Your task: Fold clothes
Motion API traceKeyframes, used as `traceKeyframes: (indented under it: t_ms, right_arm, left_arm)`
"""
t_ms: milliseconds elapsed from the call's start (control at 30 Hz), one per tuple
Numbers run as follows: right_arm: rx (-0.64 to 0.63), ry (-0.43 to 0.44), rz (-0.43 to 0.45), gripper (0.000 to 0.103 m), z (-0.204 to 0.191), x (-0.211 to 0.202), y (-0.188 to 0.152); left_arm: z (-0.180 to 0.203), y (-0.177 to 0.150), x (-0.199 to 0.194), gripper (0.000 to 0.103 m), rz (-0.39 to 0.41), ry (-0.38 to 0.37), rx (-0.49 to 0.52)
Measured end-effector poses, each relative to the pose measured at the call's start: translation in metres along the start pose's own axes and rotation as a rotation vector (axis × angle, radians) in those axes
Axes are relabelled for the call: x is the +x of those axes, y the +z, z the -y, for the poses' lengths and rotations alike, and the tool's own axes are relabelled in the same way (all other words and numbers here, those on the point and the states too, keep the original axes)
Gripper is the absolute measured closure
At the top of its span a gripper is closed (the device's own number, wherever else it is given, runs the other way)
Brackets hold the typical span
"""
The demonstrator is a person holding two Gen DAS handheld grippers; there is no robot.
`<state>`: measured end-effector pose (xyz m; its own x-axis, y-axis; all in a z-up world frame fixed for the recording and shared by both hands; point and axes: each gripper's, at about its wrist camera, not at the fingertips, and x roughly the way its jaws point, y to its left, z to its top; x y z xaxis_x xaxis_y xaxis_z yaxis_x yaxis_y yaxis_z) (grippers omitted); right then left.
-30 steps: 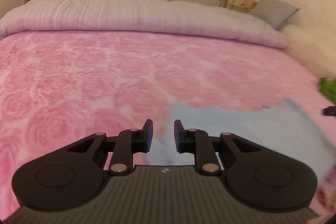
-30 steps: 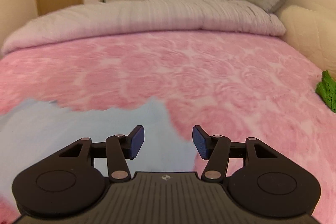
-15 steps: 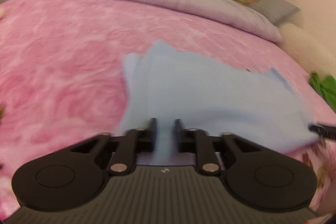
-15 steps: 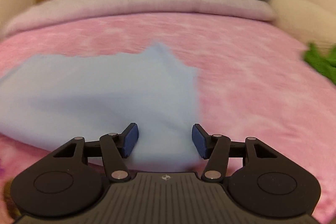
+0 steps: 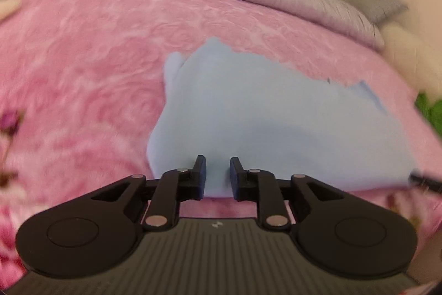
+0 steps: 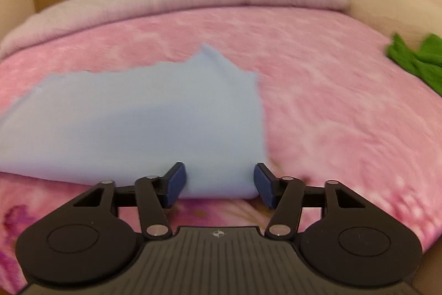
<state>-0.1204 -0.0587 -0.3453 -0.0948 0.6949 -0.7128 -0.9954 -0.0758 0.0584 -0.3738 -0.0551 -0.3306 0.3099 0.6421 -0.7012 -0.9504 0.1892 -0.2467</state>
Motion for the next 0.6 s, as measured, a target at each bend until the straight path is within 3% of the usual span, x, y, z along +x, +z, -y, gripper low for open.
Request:
traceKeyframes:
  t_ms: [67,167,267,400,600]
  right_arm:
    - [0.065,-0.015,-0.023,0.043,0.012,-0.008,-0.002]
    - [0.089,-0.052,-0.017,0.041,0.012,-0.032,-0.004]
    - [0.132,-0.008,-0.043,0.035,0.004,-0.052,-0.008]
    - [0.147,0.032,-0.065,0.031,-0.015,-0.077,-0.017]
    - [0.128,0.049,-0.030,0.026,-0.035,-0.125,-0.032]
  left_arm:
    - [0.003,0.000,-0.012,0.086,-0.013,0.031,0.005]
    - [0.012,-0.003,-0.030,0.077,-0.029,0.068,0.031]
    - [0.027,-0.007,-0.051,0.075,-0.035,0.064,0.068]
    - [0.048,-0.014,-0.079,0.062,-0.008,0.063,0.158]
    - [0.063,-0.031,-0.124,0.060,0.035,0.063,0.220]
